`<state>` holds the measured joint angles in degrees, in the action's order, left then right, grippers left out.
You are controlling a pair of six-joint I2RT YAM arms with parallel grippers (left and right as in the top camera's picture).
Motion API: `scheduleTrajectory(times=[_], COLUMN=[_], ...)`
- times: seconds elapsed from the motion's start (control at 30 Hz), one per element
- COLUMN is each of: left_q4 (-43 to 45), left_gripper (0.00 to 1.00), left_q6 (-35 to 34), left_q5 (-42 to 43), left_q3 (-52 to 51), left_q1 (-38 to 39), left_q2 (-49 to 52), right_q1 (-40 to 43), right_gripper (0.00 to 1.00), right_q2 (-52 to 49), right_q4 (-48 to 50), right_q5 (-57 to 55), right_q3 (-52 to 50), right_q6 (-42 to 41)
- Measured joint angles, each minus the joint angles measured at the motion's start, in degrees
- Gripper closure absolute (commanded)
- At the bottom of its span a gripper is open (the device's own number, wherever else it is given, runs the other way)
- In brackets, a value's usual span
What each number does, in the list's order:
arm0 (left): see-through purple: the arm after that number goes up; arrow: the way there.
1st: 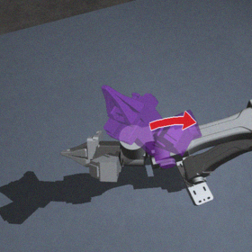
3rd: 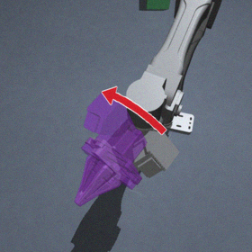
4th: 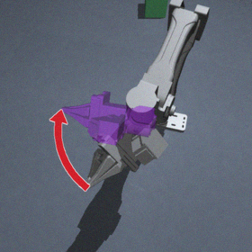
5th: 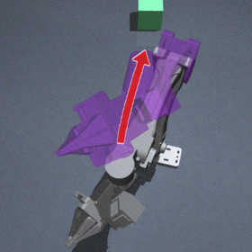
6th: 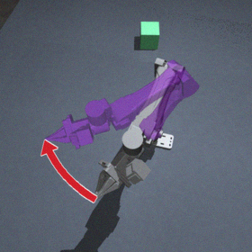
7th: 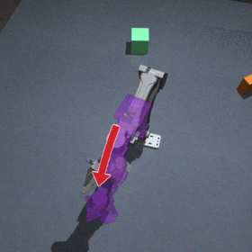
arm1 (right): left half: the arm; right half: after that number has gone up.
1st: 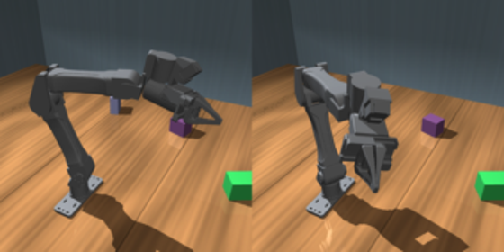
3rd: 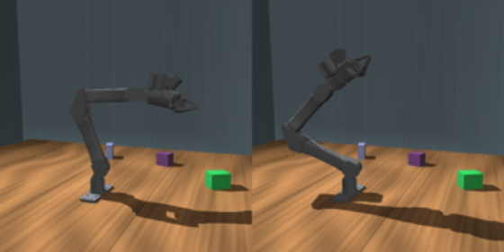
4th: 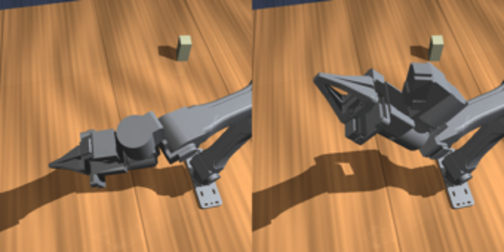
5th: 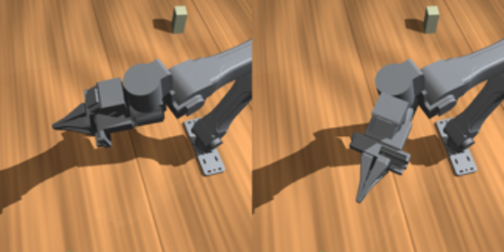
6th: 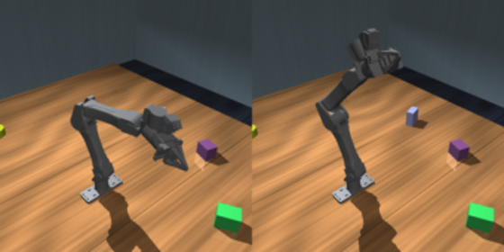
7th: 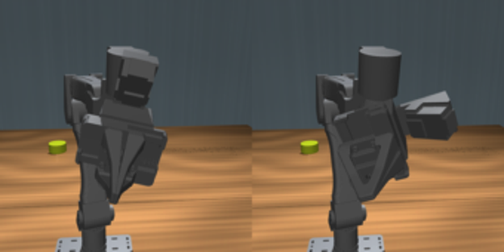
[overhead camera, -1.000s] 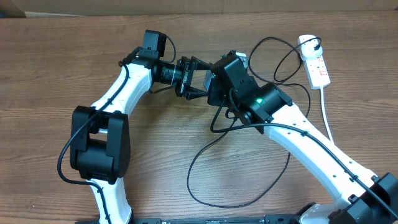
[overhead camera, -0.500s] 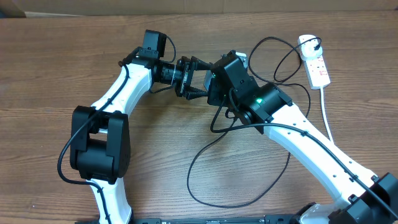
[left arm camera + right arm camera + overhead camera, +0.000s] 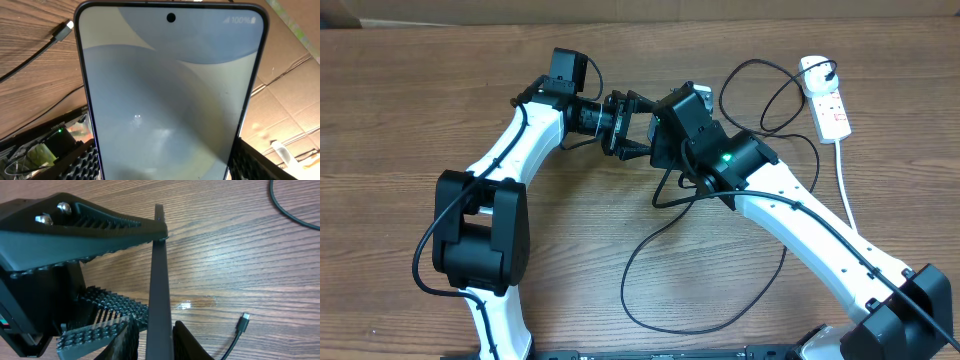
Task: Plug charger to phone and switch on socket
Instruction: 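Close the right gripper on the phone's side edge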
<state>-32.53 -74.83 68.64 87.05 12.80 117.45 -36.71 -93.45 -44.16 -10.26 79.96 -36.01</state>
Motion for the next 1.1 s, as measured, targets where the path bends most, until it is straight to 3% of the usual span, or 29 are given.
scheduleTrajectory(times=[0.47,1.1], left_q4=[0.00,0.00], left_gripper=[0.46,0.43], left_q6=[0.00,0.00], left_q5=[-0.17,-0.17], left_q3=[0.00,0.00], left_q1=[0.00,0.00], left_q2=[0.00,0.00], right_q1=[0.00,0.02], right_gripper=[0.78,0.91], right_q2=[0.00,0.00], right_q4=[1.09,1.05], right_q5=[-1.14,-1.31], right_q3=[0.00,0.00], right_q6=[0.00,0.04])
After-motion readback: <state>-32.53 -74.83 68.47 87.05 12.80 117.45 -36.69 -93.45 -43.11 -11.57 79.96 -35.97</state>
